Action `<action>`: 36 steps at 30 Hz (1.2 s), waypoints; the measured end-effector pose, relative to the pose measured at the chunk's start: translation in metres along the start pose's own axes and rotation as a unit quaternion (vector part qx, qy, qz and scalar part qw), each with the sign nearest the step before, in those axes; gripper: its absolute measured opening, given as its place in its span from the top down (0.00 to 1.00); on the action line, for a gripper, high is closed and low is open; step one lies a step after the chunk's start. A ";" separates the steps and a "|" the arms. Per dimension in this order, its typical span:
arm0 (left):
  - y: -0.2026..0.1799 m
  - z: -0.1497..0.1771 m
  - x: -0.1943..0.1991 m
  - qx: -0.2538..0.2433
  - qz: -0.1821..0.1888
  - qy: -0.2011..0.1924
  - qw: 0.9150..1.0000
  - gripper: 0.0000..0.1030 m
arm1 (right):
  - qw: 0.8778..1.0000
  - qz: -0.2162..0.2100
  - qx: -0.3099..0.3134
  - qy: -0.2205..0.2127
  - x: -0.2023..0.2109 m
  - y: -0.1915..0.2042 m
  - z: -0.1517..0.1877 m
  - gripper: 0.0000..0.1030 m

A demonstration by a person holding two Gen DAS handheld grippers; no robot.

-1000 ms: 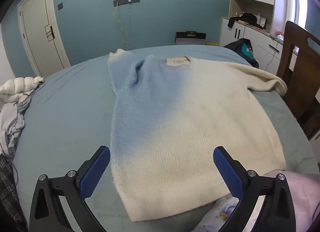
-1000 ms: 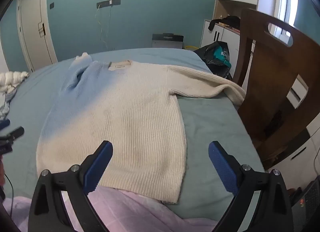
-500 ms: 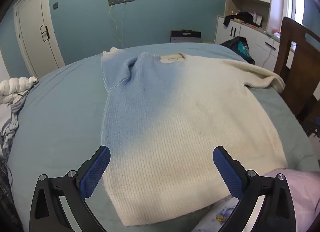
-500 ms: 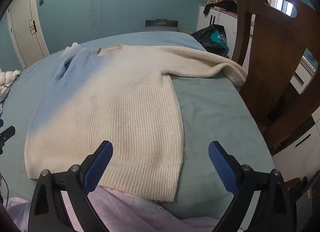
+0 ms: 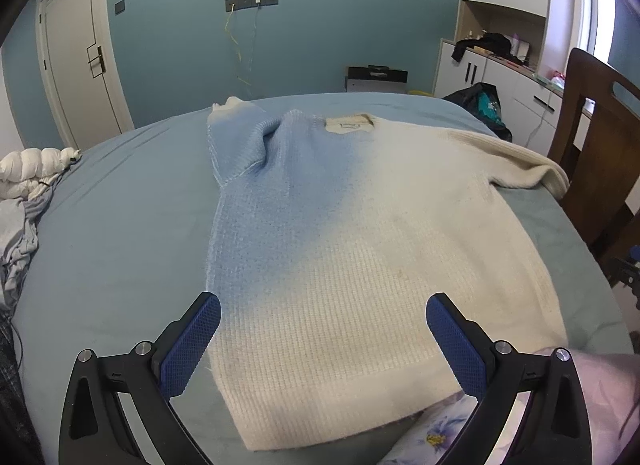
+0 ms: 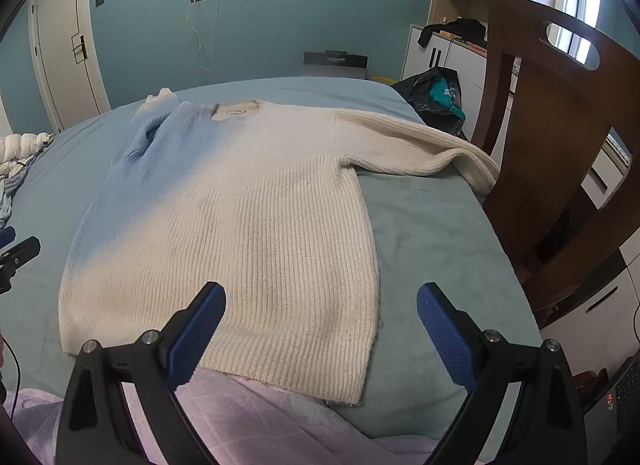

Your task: Fold small clothes

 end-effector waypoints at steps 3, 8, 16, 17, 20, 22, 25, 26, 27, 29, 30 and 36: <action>0.000 0.001 0.000 -0.002 -0.003 -0.002 1.000 0.00 | 1.000 -0.001 -0.006 0.002 -0.002 -0.002 0.002 0.08; -0.001 0.005 -0.003 -0.012 -0.008 -0.002 1.000 0.00 | 1.000 0.001 -0.010 0.010 -0.008 -0.001 0.005 0.08; -0.003 0.009 -0.006 -0.019 -0.007 0.004 1.000 0.00 | 1.000 0.006 -0.009 0.014 -0.012 0.001 0.005 0.08; -0.002 0.009 -0.006 -0.019 -0.007 0.004 1.000 0.00 | 1.000 0.006 -0.009 0.015 -0.012 0.001 0.006 0.08; -0.001 0.011 -0.006 -0.017 -0.004 0.005 1.000 0.00 | 1.000 0.007 -0.010 0.019 -0.014 0.000 0.008 0.08; -0.002 0.011 -0.006 -0.018 -0.004 0.006 1.000 0.00 | 1.000 0.006 -0.012 0.021 -0.015 0.000 0.008 0.08; -0.003 0.010 -0.007 -0.020 -0.006 0.008 1.000 0.00 | 1.000 0.006 -0.013 0.020 -0.014 0.000 0.009 0.08; -0.003 0.010 -0.007 -0.020 -0.006 0.008 1.000 0.00 | 1.000 0.005 -0.013 0.022 -0.014 -0.001 0.009 0.08; -0.003 0.010 -0.007 -0.019 -0.006 0.008 1.000 0.00 | 1.000 0.005 -0.013 0.023 -0.015 -0.001 0.008 0.08; -0.002 0.011 -0.007 -0.018 -0.006 0.008 1.000 0.00 | 1.000 0.006 -0.013 0.023 -0.016 -0.001 0.009 0.08; -0.002 0.011 -0.007 -0.018 -0.006 0.008 1.000 0.00 | 1.000 0.007 -0.014 0.023 -0.017 -0.001 0.009 0.08; 0.002 0.009 -0.011 -0.012 -0.007 0.014 1.000 0.00 | 0.999 0.014 -0.009 0.036 -0.026 0.000 0.017 0.08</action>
Point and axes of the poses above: each gripper's, at about its wrist camera, not at the fingertips, and x roughly against the way its jaws point, y to its left, z to its underside, the point moved 4 cm from there along -x, roughly the way its jaws point, and after that the axes turned 3 degrees about x, right-handed, at the moved point
